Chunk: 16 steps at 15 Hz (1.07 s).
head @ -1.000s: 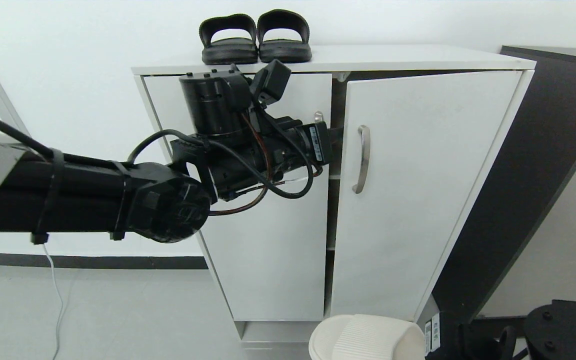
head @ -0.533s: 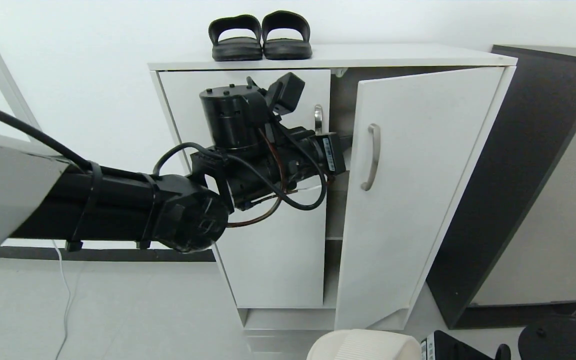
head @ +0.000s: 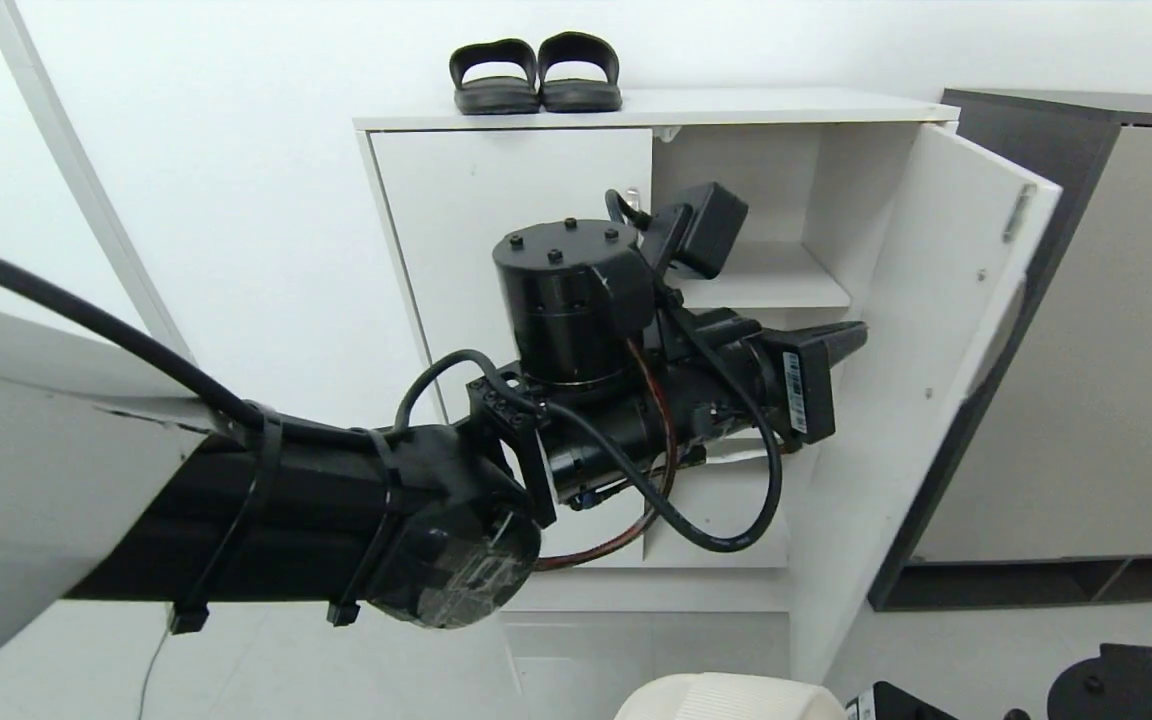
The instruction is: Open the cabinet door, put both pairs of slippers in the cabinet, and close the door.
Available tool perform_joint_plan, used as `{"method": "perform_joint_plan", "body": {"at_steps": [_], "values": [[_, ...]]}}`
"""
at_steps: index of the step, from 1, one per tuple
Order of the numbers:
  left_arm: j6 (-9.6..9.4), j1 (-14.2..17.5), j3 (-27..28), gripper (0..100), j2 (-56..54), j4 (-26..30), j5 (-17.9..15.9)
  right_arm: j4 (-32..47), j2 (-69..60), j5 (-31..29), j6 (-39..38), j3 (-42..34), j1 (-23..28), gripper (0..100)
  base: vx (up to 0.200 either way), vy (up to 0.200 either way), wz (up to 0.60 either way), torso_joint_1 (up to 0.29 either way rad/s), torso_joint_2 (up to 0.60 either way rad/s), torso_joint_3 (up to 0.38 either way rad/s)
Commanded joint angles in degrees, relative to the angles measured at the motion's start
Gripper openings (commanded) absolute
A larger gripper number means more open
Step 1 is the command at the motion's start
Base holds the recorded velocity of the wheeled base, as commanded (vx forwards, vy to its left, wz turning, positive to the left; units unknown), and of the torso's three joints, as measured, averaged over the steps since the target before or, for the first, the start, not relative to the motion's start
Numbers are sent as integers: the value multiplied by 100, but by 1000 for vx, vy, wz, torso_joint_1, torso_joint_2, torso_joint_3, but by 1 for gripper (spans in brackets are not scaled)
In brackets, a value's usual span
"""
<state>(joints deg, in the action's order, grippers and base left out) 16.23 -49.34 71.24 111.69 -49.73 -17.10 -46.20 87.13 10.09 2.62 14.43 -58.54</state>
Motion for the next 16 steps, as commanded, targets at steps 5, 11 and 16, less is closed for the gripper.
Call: {"method": "perform_joint_plan", "body": {"at_steps": [5,11,16], "values": [[-5,1022,-691,0,-921,-99,172,-91,173,-306,-78,358,616,0,0,0,0,0,0,0],[-717,1682,-2791,0,-4419,2055,1992,-29,1421,-3611,-1238,2389,1222,0,0,0,0,0,0,0],[-1025,2982,-3776,0,-6862,3988,3582,-12,1966,-4411,-1361,2986,1644,0,0,0,0,0,0,0]]}}
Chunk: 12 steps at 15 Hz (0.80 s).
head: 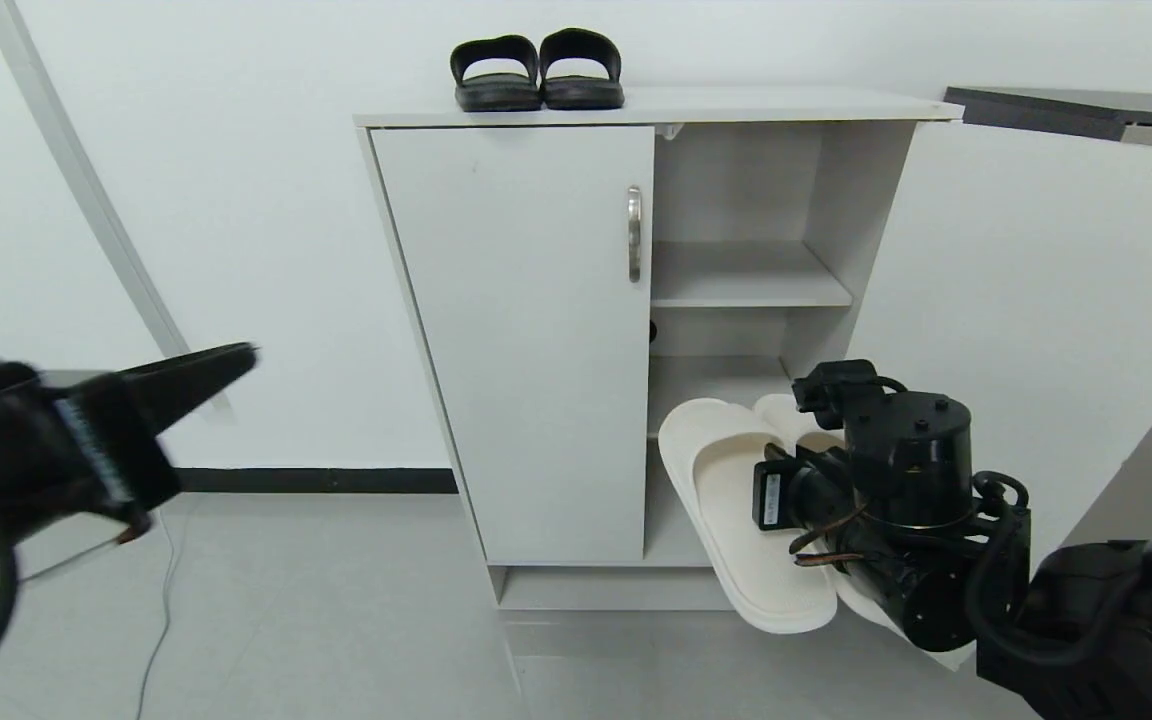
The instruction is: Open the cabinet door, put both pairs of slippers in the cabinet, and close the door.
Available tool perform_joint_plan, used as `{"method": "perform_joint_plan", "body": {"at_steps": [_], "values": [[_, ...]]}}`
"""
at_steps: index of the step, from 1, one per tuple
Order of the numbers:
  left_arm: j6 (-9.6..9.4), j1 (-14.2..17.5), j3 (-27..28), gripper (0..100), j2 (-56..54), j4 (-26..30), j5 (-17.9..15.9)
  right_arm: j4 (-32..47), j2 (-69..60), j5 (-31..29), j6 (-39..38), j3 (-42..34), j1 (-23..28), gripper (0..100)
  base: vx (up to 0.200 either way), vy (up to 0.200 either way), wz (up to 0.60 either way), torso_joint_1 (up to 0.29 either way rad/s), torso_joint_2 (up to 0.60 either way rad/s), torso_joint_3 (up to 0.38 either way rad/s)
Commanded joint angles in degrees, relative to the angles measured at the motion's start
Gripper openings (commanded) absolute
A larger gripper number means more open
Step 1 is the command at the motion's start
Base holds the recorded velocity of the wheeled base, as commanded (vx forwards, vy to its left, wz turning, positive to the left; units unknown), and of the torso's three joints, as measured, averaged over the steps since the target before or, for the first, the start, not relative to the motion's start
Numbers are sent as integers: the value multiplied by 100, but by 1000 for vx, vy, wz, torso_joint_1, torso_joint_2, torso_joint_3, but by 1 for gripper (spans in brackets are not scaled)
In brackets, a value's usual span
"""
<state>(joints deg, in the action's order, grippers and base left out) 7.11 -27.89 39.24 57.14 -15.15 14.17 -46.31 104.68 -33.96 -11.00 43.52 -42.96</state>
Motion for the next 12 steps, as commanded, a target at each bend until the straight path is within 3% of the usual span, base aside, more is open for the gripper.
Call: {"method": "perform_joint_plan", "body": {"at_steps": [1,3,6,8,11,12], "values": [[-122,1172,-857,0,-1759,540,728,-1,219,-31,-8,95,104,0,0,0,0,0,0,0],[-245,1735,-1595,0,-2629,540,1027,-9,219,-146,-8,104,121,0,0,0,0,0,0,0],[-298,2675,-2694,0,-3789,557,983,-9,219,-146,-8,86,112,0,0,0,0,0,0,0],[-447,2736,-3212,0,-4316,584,860,-9,237,-146,-17,60,104,0,0,0,0,0,0,0],[-526,2754,-3924,0,-5028,926,710,-9,228,-146,-17,42,104,0,0,0,0,0,0,0],[-711,2745,-3880,0,-5696,1471,209,-18,219,-146,-17,42,95,0,0,0,0,0,0,0]]}}
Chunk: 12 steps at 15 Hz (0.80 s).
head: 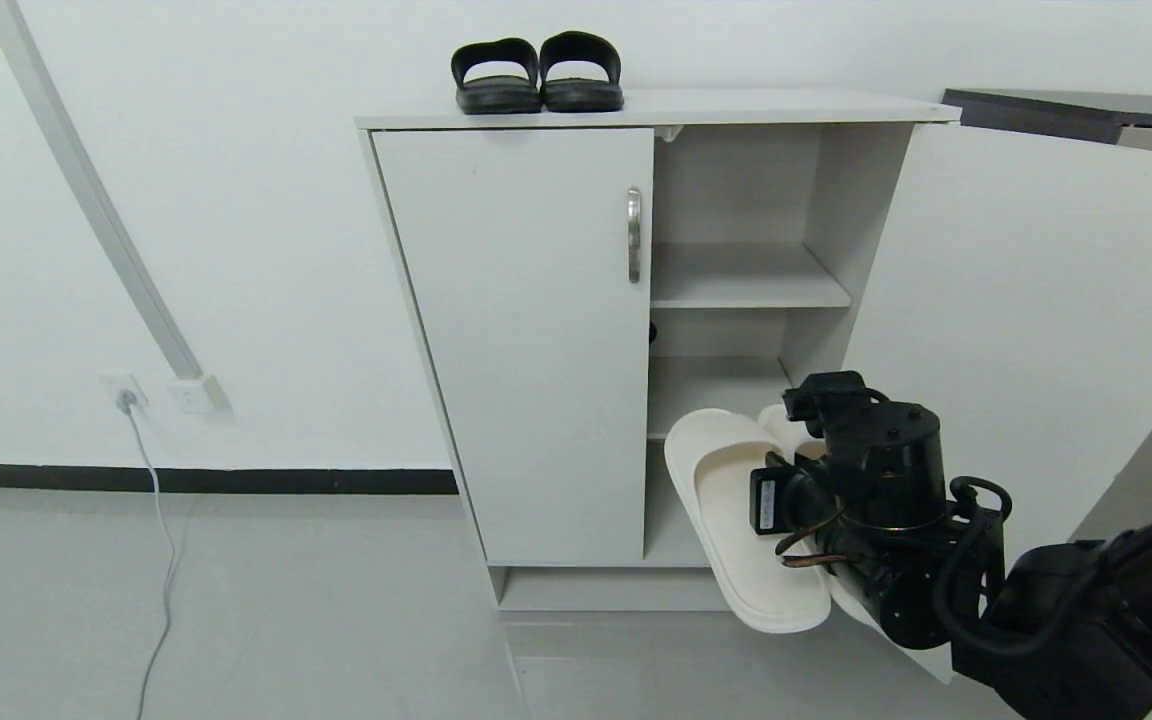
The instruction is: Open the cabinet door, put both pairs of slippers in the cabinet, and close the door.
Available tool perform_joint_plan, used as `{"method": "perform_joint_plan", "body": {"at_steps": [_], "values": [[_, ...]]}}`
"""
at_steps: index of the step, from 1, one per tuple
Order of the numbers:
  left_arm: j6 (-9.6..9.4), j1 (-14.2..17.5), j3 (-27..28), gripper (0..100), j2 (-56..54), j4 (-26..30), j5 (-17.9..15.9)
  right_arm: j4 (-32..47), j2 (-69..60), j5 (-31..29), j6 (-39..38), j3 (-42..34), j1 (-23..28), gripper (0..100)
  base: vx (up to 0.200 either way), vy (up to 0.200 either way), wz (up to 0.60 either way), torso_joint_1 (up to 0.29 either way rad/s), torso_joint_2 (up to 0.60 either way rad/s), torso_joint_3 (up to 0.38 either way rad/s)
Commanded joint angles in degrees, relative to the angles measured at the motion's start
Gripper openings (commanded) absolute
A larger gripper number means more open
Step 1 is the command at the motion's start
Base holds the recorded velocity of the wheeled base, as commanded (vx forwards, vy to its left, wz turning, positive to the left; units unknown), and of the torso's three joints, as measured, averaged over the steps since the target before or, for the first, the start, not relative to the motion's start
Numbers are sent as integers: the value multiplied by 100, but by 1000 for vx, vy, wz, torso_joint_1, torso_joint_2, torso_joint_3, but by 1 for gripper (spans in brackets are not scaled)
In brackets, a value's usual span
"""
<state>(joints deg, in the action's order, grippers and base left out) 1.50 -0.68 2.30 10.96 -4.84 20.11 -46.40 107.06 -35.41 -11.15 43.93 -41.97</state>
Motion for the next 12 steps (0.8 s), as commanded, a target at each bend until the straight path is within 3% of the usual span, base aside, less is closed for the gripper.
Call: {"method": "perform_joint_plan", "body": {"at_steps": [1,3,4,5,6,12], "values": [[-211,42,-204,0,-1087,352,-825,-10,-27,-1,-1,1,-4,0,0,0,0,0,0,0],[-255,42,-222,0,-1087,273,-1379,-27,-27,8,-10,-25,-13,0,0,0,0,0,0,0],[-335,33,-222,0,-1078,528,-2117,-36,-62,8,-10,-60,-30,0,0,0,0,0,0,0],[-422,33,-186,0,-1078,633,-2460,-36,-89,17,-10,-78,-48,0,0,0,0,0,0,0],[-510,33,-222,0,-1078,519,-2451,-36,-124,26,-10,-104,-48,0,0,0,0,0,0,0],[-238,33,-222,0,-1078,519,-2433,-36,70,26,-18,-8,-48,0,0,0,0,0,0,0]]}}
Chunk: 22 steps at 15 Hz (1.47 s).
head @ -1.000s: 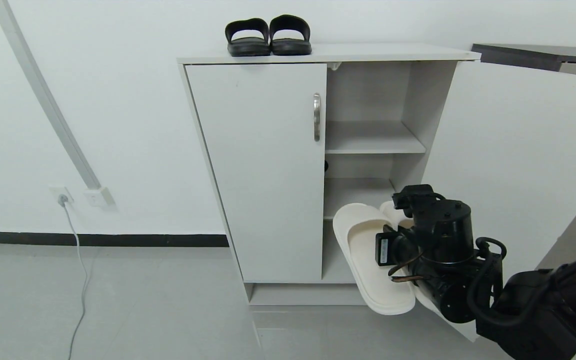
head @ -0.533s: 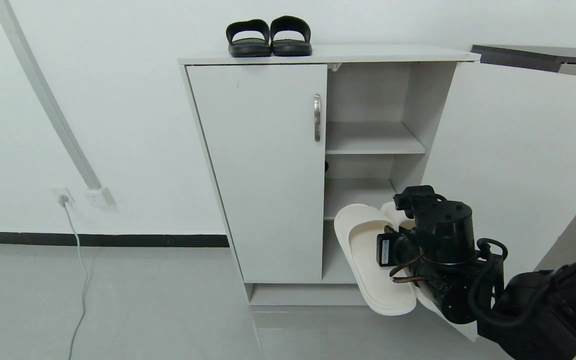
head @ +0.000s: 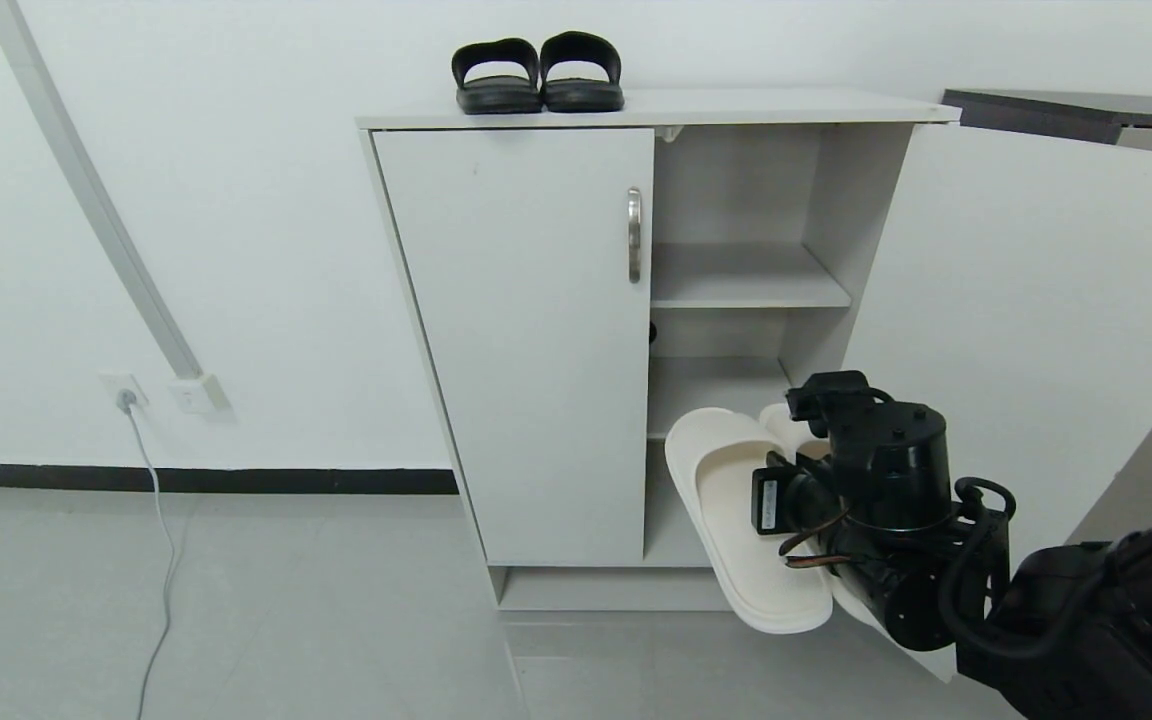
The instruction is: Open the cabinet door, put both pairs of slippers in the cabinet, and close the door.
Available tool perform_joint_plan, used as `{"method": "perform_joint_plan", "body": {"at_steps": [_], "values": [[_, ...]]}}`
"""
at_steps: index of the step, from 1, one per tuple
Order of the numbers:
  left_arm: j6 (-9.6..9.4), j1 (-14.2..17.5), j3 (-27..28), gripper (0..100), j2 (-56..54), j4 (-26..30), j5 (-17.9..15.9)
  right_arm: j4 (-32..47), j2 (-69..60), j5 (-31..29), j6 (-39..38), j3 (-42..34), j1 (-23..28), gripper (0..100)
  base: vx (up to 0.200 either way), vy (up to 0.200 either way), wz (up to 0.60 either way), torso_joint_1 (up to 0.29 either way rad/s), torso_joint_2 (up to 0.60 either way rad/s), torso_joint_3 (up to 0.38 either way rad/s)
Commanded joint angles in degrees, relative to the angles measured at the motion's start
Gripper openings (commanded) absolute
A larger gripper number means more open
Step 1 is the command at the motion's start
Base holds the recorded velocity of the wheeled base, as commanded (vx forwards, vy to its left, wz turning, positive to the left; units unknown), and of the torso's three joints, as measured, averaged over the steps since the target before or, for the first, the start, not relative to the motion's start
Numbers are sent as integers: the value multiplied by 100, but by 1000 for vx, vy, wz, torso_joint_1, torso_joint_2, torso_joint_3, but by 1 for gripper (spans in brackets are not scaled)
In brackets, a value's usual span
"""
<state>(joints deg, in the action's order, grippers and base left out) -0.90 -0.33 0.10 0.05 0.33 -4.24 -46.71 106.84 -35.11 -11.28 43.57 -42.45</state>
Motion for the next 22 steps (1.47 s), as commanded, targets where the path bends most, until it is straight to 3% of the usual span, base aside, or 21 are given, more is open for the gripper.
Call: {"method": "perform_joint_plan", "body": {"at_steps": [1,5,13,22], "values": [[11,-2,-1,0,13,2,2,-13,136,-14,-15,46,0,0,0,0,0,0,0,0],[11,7,-1,0,13,2,11,-13,250,-40,-120,196,0,0,0,0,0,0,0,0],[11,-2,-1,0,13,2,11,-13,654,-216,-173,416,17,0,0,-200,0,5,2,2],[37,7,-1,0,13,-7,29,-127,1410,-172,-358,864,-352,0,0,0,0,0,0,0]]}}
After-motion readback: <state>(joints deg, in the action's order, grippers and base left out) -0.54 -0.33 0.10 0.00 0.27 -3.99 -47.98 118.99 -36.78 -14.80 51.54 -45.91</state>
